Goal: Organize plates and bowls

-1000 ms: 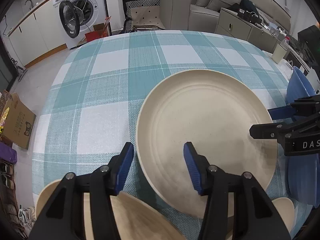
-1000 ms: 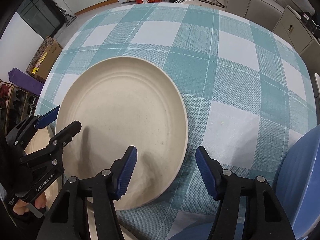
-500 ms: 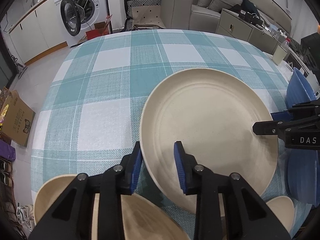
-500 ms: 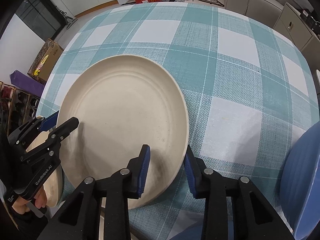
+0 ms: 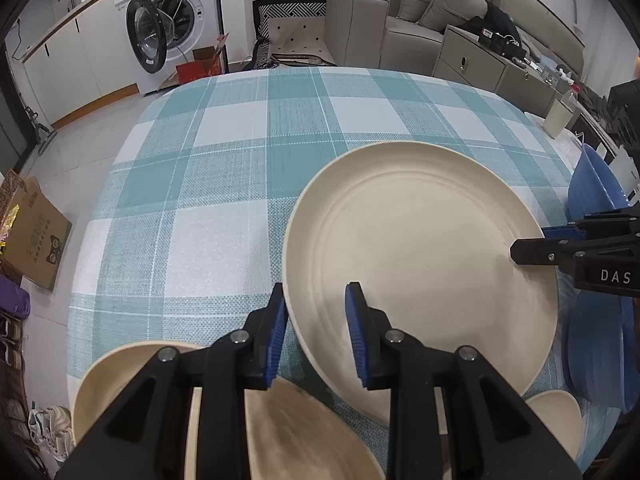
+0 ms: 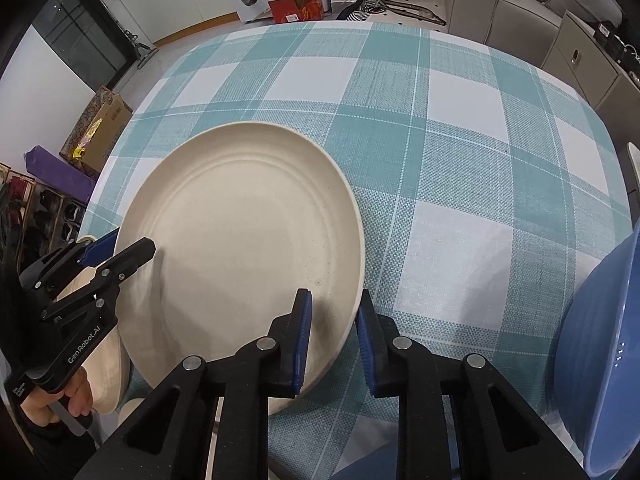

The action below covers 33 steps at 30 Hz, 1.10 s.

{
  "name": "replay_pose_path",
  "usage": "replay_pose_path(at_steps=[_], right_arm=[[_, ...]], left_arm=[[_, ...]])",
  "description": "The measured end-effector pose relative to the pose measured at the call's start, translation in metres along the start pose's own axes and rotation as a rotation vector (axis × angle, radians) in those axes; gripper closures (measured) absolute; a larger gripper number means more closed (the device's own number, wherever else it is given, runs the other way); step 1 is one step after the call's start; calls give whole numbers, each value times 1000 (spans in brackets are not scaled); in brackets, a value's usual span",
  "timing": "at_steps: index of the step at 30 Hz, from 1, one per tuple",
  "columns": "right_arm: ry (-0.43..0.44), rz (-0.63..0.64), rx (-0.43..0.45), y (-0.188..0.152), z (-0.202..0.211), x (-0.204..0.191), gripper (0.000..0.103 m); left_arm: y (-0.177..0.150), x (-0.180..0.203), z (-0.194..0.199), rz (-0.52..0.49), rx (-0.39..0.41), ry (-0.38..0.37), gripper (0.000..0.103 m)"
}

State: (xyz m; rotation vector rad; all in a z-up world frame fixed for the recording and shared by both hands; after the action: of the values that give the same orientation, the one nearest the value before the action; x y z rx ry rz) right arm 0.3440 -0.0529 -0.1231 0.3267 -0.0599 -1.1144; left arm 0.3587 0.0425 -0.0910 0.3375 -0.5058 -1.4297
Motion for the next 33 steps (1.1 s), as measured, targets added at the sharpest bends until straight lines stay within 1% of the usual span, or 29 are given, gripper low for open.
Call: replay_pose_path(at_steps=[18,24,33], right_arm=[[14,16,77,-14,49,-13,81],[26,31,104,-25,65,-23,81],[30,75,129,-49,81,-43,81]], left_arm=[[0,2,54,-13,93,-28,76],[-9,3,76,-22,126,-41,76],[-32,-2,97,-24,145,-43,76]])
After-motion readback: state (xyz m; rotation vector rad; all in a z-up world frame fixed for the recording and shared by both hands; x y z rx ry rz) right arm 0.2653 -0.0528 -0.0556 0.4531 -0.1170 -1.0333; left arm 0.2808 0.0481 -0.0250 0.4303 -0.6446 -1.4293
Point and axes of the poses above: each gripper's, at about its wrist camera, not at the fingertips, and z roughly against the way its jaws point, x to its right, y to its top, the point moved 8 cm from there along -z, roughly the way its jaws point, and after that the axes turned 6 degrees about z, right-handed, at the moved point
